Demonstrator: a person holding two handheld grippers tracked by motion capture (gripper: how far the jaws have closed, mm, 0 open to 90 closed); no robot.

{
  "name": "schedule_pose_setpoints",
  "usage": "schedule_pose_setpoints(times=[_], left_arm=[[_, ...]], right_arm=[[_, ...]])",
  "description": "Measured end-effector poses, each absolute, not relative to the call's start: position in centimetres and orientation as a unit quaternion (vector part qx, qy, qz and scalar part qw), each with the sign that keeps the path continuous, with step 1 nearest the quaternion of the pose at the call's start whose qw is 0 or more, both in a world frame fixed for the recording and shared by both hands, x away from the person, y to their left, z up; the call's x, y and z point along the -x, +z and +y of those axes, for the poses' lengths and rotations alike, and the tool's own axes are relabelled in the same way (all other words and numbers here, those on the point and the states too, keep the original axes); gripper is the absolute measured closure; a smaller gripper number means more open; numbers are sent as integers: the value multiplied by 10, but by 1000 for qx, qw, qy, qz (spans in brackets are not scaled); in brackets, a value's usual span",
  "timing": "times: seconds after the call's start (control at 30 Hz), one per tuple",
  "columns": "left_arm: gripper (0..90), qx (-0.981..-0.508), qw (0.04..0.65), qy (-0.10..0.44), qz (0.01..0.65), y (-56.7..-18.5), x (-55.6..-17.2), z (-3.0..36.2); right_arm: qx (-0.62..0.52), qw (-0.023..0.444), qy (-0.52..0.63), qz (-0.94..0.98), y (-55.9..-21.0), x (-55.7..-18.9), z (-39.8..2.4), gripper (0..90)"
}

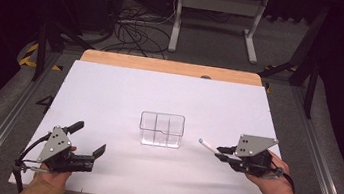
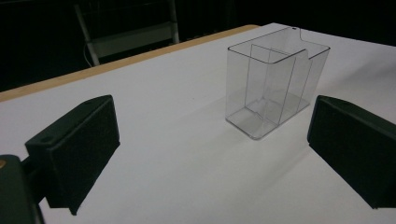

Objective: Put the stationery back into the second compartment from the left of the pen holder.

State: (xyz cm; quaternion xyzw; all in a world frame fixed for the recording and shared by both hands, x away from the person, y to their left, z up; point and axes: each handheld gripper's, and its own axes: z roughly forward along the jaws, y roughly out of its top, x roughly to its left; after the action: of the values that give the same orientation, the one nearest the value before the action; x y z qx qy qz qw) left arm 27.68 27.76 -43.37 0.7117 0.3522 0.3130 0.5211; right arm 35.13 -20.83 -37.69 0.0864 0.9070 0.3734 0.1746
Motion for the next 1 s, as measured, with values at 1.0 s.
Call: schedule_pose_setpoints(times=[1.0], left_arm=[[31, -710, 523, 312, 354, -434, -277, 278]], right_arm=[[-130, 217, 513, 820, -340, -357, -169, 781]])
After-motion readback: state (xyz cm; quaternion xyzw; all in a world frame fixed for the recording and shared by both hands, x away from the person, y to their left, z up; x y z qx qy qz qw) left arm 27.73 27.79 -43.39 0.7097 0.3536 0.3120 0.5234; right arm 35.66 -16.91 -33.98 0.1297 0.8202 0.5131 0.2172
